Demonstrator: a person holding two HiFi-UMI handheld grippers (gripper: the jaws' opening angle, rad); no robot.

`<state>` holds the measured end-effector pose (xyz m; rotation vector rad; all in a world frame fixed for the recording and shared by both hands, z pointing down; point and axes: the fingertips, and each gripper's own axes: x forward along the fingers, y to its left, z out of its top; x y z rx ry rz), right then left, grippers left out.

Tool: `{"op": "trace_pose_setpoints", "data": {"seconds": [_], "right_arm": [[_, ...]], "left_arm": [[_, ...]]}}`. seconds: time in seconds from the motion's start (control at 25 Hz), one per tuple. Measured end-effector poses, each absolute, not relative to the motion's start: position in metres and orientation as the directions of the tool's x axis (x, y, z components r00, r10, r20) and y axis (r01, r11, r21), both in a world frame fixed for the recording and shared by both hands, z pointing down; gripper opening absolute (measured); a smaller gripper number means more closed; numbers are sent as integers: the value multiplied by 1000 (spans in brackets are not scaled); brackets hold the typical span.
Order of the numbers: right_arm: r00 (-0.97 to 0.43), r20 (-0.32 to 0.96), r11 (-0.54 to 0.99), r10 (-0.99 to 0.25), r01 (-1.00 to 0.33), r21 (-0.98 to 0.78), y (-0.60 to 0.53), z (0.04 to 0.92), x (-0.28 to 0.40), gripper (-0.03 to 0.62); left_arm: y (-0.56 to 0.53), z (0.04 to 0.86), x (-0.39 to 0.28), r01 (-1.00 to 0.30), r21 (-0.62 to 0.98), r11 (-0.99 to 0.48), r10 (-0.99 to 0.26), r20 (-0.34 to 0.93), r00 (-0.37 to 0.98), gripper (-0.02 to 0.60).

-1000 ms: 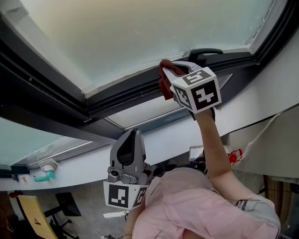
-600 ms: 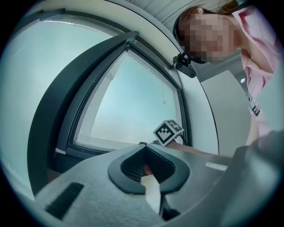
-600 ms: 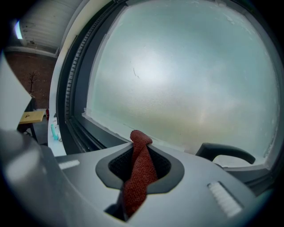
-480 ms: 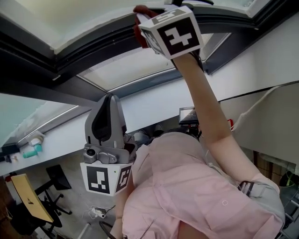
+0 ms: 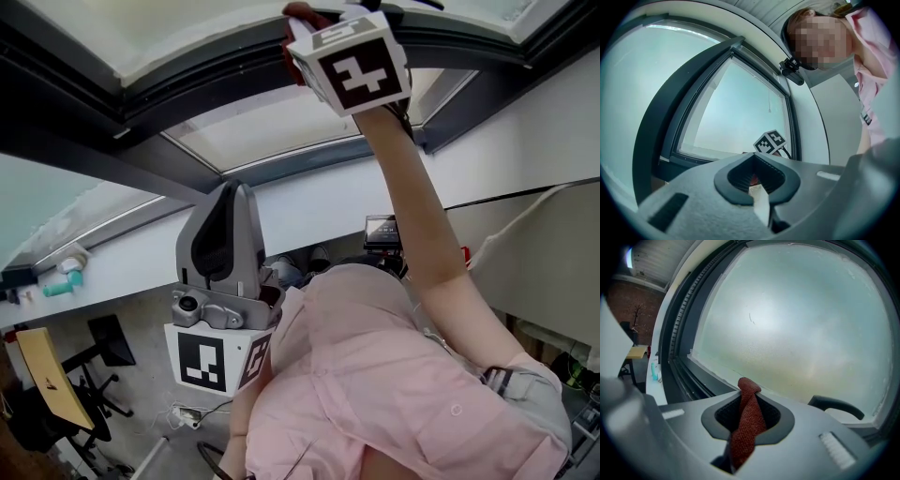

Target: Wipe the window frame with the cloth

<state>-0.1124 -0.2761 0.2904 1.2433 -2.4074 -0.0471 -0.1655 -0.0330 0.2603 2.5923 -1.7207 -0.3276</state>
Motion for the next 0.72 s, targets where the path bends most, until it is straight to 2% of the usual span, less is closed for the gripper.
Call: {"op": "trace_pose_setpoints", "data": {"seconds": [0.72], "right_arm": [[-468, 331, 558, -819, -783, 275, -282, 286, -108, 58]], "left_arm": [[-24, 277, -182, -921, 153, -359, -931, -132, 341, 0]]}}
